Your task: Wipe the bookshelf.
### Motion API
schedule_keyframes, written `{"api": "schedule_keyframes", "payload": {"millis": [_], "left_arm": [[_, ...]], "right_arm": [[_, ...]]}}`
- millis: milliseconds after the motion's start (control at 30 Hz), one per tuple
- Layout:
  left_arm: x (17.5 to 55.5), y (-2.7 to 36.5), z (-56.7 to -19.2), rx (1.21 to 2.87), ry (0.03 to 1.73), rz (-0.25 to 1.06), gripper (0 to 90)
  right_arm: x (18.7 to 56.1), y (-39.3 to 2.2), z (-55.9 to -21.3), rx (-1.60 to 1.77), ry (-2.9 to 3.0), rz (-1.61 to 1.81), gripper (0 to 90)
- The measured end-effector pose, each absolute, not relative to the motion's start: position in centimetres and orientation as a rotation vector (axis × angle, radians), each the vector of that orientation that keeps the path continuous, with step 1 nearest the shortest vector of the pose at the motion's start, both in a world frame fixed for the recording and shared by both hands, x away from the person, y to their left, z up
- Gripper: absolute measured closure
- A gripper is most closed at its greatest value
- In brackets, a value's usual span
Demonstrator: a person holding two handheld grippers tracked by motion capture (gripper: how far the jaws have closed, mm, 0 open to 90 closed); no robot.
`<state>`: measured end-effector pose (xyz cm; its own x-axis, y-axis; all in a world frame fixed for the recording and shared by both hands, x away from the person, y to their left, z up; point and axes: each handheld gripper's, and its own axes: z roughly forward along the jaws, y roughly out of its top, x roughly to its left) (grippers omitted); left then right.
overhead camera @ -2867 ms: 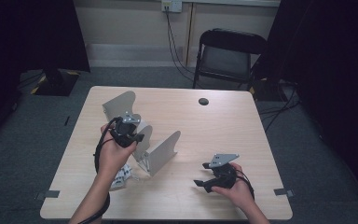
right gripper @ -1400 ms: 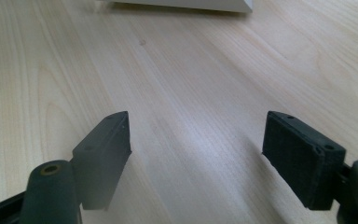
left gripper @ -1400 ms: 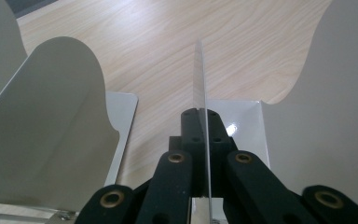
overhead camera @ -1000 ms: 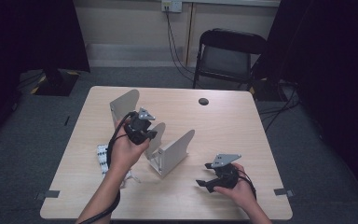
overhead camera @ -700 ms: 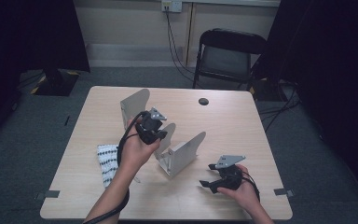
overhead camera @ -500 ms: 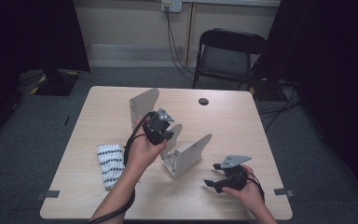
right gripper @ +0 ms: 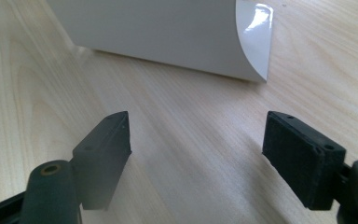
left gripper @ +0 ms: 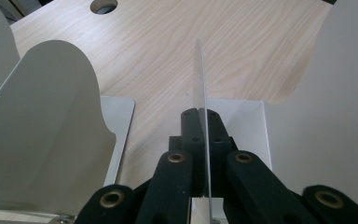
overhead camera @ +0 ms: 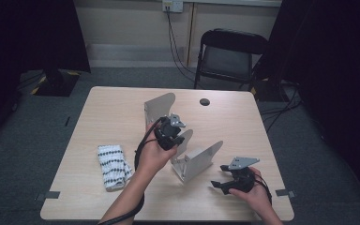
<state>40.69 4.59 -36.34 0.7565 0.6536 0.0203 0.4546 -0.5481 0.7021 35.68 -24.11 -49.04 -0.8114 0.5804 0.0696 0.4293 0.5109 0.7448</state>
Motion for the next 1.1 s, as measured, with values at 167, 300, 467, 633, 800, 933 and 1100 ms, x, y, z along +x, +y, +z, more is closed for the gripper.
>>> {"api": "schedule_keyframes", "payload": {"millis": [167, 300, 467, 633, 800, 933, 1100], "left_arm": [[40.4, 4.7, -37.2, 2.243, 0.821, 0.371, 90.0], [40.2, 4.8, -37.2, 2.244, 0.825, 0.374, 90.0], [40.1, 4.9, -37.3, 2.233, 0.826, 0.377, 90.0], [40.0, 5.2, -37.4, 2.238, 0.834, 0.368, 89.8], [39.9, 5.3, -37.4, 2.226, 0.825, 0.383, 88.8], [39.9, 5.7, -37.0, 2.18, 0.826, 0.387, 84.7], [39.7, 6.4, -36.7, 2.139, 0.847, 0.363, 66.0]], "right_arm": [[35.7, -24.0, -49.0, 0.858, 2.567, 1.177, 22.7], [35.7, -23.9, -49.0, 0.855, 2.57, 1.173, 22.7], [35.7, -23.7, -49.0, 0.851, 2.571, 1.174, 22.7], [35.8, -23.6, -49.0, 0.849, 2.577, 1.166, 22.7], [35.9, -23.4, -48.9, 0.844, 2.577, 1.169, 22.7], [35.9, -23.3, -48.9, 0.84, 2.579, 1.167, 22.7], [35.9, -23.0, -48.8, 0.828, 2.58, 1.165, 22.7]]}}
